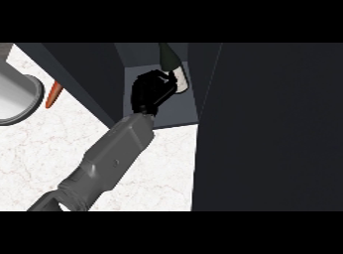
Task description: Pick up the wine, place it into the cabinet and close the cabinet
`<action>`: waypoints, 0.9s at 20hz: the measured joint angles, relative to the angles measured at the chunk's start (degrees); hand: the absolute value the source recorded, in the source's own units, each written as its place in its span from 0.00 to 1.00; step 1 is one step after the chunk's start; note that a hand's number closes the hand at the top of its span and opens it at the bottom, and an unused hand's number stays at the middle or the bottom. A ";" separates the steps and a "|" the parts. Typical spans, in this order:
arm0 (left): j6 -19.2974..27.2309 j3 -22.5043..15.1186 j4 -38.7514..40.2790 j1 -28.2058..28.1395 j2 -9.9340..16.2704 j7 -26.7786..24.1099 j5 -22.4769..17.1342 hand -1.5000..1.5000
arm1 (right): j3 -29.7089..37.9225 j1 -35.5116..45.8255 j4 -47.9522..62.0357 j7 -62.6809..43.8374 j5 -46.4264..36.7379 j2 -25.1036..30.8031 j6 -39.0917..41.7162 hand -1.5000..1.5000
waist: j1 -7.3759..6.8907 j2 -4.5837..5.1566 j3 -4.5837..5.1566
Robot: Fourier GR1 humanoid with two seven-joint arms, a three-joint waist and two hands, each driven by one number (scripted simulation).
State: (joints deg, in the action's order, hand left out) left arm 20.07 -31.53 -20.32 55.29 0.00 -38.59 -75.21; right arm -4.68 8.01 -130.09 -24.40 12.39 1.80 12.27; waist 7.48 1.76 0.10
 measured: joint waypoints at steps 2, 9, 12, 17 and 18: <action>0.16 -0.42 -0.90 -0.43 0.00 -1.03 -1.57 1.00 | -0.39 -0.25 -0.33 -0.25 -0.04 -0.29 -0.25 0.00 | 0.18 0.00 0.01; 2.74 -2.02 -2.64 -0.37 0.00 -4.00 -7.15 0.00 | 0.53 -0.98 -0.72 -0.32 0.79 0.55 0.40 0.00 | 0.34 -0.03 -0.01; 3.75 -2.64 -2.72 0.12 0.01 -5.11 -9.25 0.00 | -0.23 -1.05 -0.76 0.14 0.40 0.21 0.51 0.00 | 0.59 0.08 -0.01; 5.12 -4.67 -1.86 0.95 0.00 -5.79 -11.47 0.00 | -0.12 -0.38 -0.73 -0.30 0.26 0.20 0.13 0.00 | 0.43 0.12 -0.01; 5.85 -5.24 -1.69 1.28 0.00 -5.89 -11.68 0.00 | 0.23 -0.05 0.17 0.24 0.21 0.19 0.21 0.00 | 0.28 0.14 -0.02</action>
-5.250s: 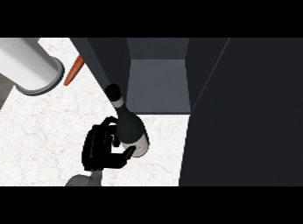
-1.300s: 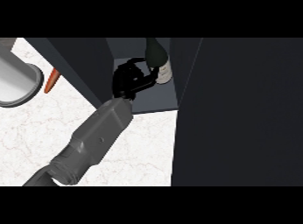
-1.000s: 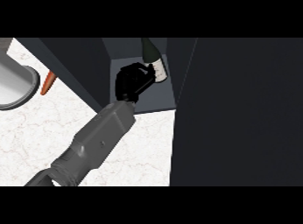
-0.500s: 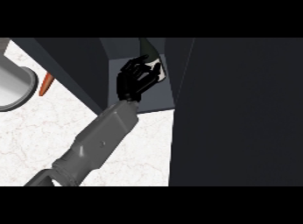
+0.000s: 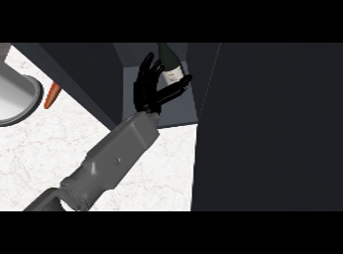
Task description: Pick up the wine, place it into the cabinet and close the cabinet
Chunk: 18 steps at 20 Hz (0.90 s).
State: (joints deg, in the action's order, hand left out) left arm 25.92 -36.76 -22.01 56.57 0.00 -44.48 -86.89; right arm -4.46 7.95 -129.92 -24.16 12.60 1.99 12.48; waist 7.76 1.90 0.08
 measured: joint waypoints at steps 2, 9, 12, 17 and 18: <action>0.62 -1.13 0.93 0.71 0.01 -0.15 0.05 0.00 | -0.36 -0.16 0.48 0.43 -0.38 -0.23 0.04 0.00 | -0.04 0.05 -0.01; 2.72 -6.00 2.92 3.64 0.01 0.16 2.14 0.00 | -0.11 -0.69 0.04 0.97 -0.02 -0.18 0.29 0.00 | -0.50 -0.09 -0.04; 3.08 -7.10 2.52 4.26 0.00 -0.22 2.19 0.00 | 0.49 -0.87 -0.33 0.29 0.41 0.11 0.07 0.00 | -0.80 -0.19 -0.04; 3.47 -8.07 0.90 3.24 0.01 -3.38 1.31 0.00 | -0.27 -1.88 -1.18 0.06 0.35 0.20 0.42 0.00 | -1.22 -0.34 -0.04; 3.77 -8.28 0.27 3.42 0.02 -3.56 1.00 0.00 | -0.78 -1.88 -1.50 -0.23 0.04 -0.01 0.18 0.00 | -1.28 -0.39 -0.04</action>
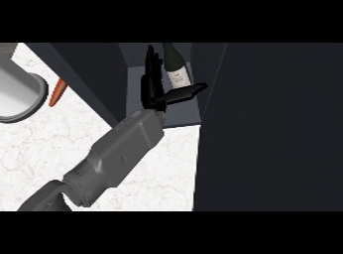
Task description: Pick up the wine, place it into the cabinet and close the cabinet
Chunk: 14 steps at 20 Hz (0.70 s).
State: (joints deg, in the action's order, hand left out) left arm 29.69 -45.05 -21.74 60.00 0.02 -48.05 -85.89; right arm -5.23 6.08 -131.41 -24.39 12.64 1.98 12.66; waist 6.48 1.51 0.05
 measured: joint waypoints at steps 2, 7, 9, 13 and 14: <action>-0.11 -0.47 -0.97 -0.27 0.00 -0.71 -0.44 0.00 | -0.85 -0.12 -0.45 -0.84 -0.64 -0.39 -0.66 0.00 | -0.44 -0.13 0.01; 0.62 -2.55 -5.36 -1.68 0.02 -1.75 -2.35 0.00 | -0.14 1.11 -0.79 -2.43 -0.46 -0.03 -1.43 0.00 | -1.35 -0.41 -0.01; -0.11 -3.58 -6.34 -2.99 0.01 -2.52 -2.76 0.00 | -0.32 1.05 -0.91 -2.72 -0.71 -0.15 -1.72 0.00 | -1.78 -0.51 -0.01; -0.92 -5.86 -8.66 -4.49 0.05 -3.51 -3.33 0.00 | 0.46 1.95 -0.24 -2.92 -0.54 0.09 -1.94 0.00 | -2.58 -0.67 -0.01; -0.93 -6.11 -8.96 -4.72 0.05 -3.68 -3.38 0.00 | 0.42 1.50 -1.29 -3.51 -0.25 0.14 -2.08 0.00 | -2.81 -0.75 -0.02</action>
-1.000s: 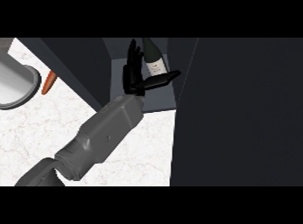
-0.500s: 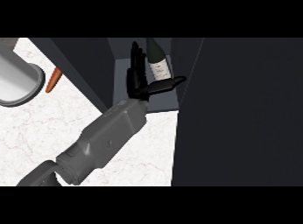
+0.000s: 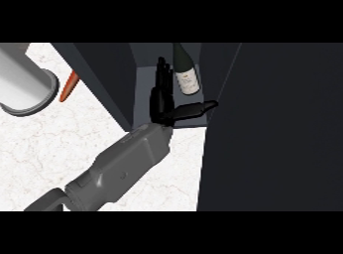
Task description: Pick up the wine, place it into the cabinet and close the cabinet
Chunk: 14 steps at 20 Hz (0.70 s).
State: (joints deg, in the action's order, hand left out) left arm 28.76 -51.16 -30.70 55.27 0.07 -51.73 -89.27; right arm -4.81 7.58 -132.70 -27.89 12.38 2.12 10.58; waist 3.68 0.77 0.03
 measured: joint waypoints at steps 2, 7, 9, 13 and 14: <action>0.21 -0.85 -1.04 -0.42 0.03 -0.14 -0.03 0.00 | -0.22 -0.32 -0.98 -0.93 -0.39 -0.07 -0.63 0.00 | -0.40 -0.13 0.00; 0.63 -1.88 -3.17 -2.00 0.02 -0.89 1.35 0.00 | 0.48 -2.71 -1.96 -0.12 -0.14 0.20 -0.14 0.00 | -1.49 -0.41 -0.02; 1.39 -1.79 -4.62 -2.56 0.03 -1.11 2.32 0.00 | 0.09 -3.24 -1.41 0.60 -0.94 -0.14 -0.21 0.00 | -1.93 -0.50 -0.02; 1.60 -1.69 -7.01 -6.05 0.03 -2.10 5.08 0.00 | -0.90 -3.07 -2.06 0.06 -2.25 -0.46 -1.21 0.00 | -2.62 -0.64 -0.02; 1.98 -1.70 -7.75 -6.57 0.03 -2.40 5.44 0.00 | -0.82 -3.35 -2.67 -0.10 -2.09 -0.41 -1.25 0.00 | -2.60 -0.64 -0.02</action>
State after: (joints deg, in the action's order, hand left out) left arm 30.73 -52.86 -38.45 48.70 0.10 -54.13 -83.83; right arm -5.63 4.23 -135.38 -28.00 10.29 1.71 9.33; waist 1.08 0.12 0.01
